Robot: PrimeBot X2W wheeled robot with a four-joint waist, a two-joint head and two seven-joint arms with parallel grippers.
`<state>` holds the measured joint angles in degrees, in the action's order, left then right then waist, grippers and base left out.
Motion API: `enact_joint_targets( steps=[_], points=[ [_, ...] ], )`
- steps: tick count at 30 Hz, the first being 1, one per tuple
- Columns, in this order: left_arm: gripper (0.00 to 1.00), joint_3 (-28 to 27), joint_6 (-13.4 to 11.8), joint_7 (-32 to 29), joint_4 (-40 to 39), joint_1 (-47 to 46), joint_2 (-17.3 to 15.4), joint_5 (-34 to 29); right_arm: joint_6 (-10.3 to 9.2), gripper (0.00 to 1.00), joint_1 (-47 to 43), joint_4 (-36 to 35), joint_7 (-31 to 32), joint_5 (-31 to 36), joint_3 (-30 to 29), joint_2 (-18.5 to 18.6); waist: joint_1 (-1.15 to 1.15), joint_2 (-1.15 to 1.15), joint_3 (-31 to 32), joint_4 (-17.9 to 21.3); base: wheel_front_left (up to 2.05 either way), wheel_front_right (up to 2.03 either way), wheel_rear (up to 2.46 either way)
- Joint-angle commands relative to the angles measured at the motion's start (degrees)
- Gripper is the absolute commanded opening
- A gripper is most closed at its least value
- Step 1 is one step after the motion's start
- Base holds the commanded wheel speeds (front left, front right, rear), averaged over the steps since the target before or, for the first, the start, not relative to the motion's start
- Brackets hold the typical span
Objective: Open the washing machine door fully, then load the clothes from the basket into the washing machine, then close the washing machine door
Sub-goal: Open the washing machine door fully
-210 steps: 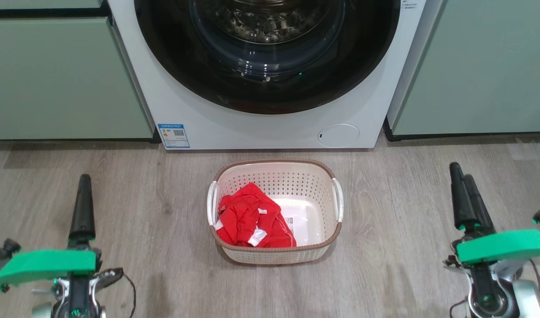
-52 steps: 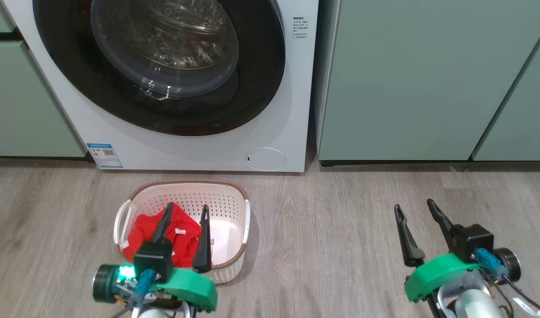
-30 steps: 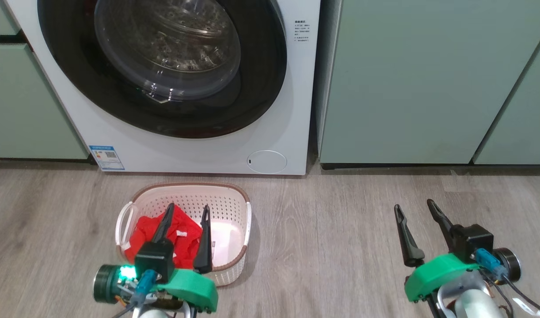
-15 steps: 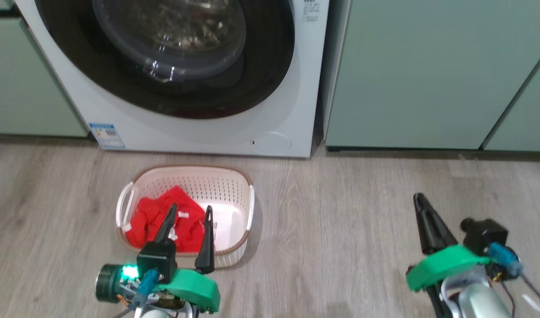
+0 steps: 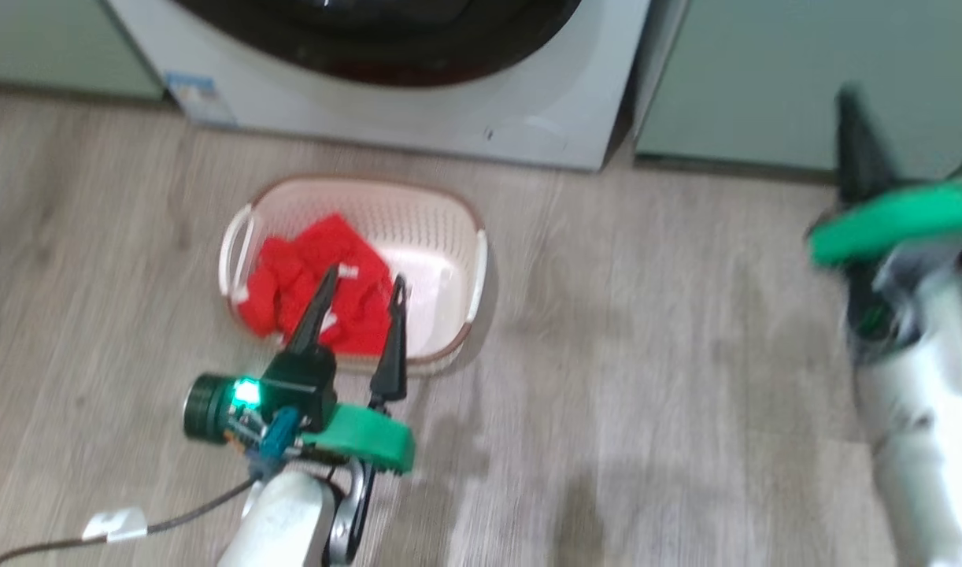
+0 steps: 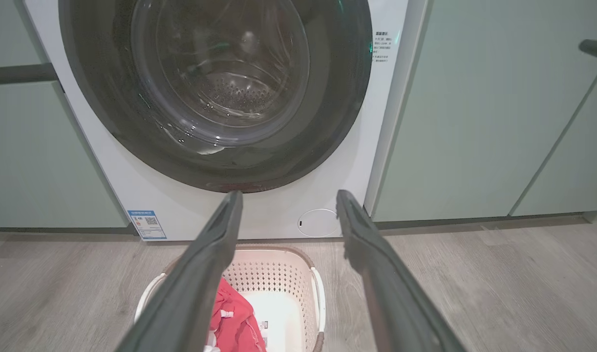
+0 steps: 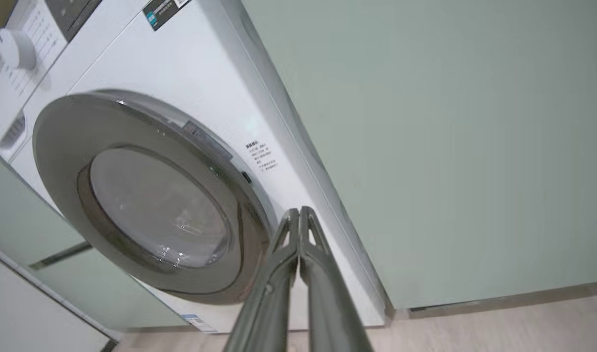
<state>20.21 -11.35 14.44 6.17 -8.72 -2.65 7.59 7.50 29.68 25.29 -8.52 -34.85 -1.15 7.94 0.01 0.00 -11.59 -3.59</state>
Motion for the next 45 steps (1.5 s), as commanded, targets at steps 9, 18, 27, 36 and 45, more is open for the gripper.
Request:
enact_joint_targets(
  steps=[9, 18, 27, 36, 45],
  points=[
    [1.0, 1.35, -2.39, 0.56, -4.21, -7.33, -0.22, 2.1, -0.01, 0.0, 25.56, 6.61, 11.43, -13.93, -1.92, 3.8, -0.01, 0.0, -11.54, -7.26, 0.0, 0.0, 0.0],
    [1.0, 3.98, -4.26, 0.56, -5.81, -10.02, -0.22, 3.97, -0.01, 0.0, 42.36, 16.56, 20.63, -20.39, -1.63, 5.9, -0.01, 0.0, -16.53, -11.44, 0.0, 0.0, 0.0],
    [1.0, 5.53, -5.09, 0.56, -5.79, -10.64, -0.22, 4.94, -0.01, 0.0, 49.84, 24.61, 26.98, -23.4, -0.47, 7.92, -0.01, 0.0, -17.99, -14.12, 0.0, 0.0, 0.0],
    [1.0, 7.22, -5.31, 0.56, -6.31, -10.9, -0.22, 6.68, -0.01, 0.0, 55.26, 29.65, 28.55, -26.06, -0.49, 8.48, -0.01, 0.0, -19.42, -16.56, 0.0, 0.0, 0.0],
    [1.0, 8.16, -5.81, 0.56, -6.78, -11.08, -0.22, 7.3, -0.01, 0.0, 58.61, 31.9, 28.33, -27.36, 0.4, 8.76, -0.01, 0.0, -20.15, -18.16, 0.0, 0.0, 0.0]
  ],
)
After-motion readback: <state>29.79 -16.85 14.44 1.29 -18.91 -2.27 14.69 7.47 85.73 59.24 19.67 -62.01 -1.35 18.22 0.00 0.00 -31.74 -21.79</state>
